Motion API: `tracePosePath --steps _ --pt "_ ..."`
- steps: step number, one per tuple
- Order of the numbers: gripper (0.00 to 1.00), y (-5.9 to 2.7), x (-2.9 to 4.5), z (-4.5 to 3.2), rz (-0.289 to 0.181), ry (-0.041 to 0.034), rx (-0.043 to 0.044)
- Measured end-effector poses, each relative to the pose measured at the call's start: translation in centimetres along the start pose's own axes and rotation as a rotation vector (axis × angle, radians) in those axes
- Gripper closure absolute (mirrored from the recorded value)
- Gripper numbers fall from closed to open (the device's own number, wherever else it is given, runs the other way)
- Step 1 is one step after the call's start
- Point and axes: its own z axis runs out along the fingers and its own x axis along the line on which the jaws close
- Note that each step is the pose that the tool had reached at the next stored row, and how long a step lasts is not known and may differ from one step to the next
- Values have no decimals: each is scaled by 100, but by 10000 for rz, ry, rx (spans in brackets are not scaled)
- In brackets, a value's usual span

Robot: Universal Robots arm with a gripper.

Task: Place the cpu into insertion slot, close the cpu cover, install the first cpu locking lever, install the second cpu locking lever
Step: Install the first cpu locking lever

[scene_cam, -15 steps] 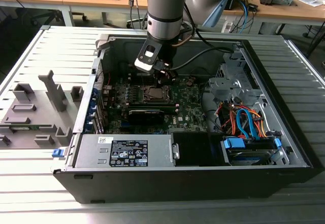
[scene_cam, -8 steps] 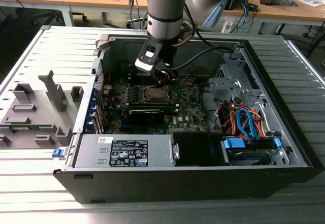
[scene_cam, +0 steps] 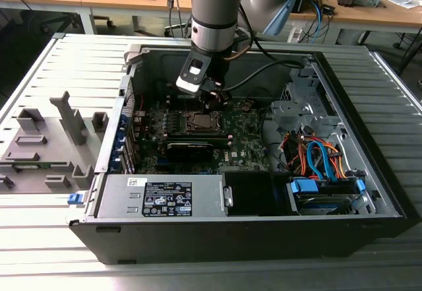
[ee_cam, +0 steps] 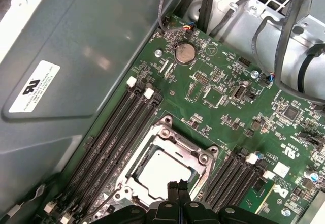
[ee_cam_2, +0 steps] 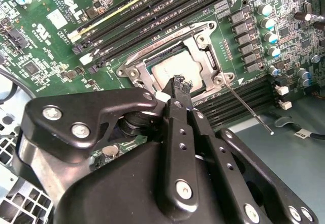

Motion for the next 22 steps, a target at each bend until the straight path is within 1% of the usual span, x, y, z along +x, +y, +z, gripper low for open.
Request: tracePosePath --steps 22 --pt "89 0 0 0 -439 2 11"
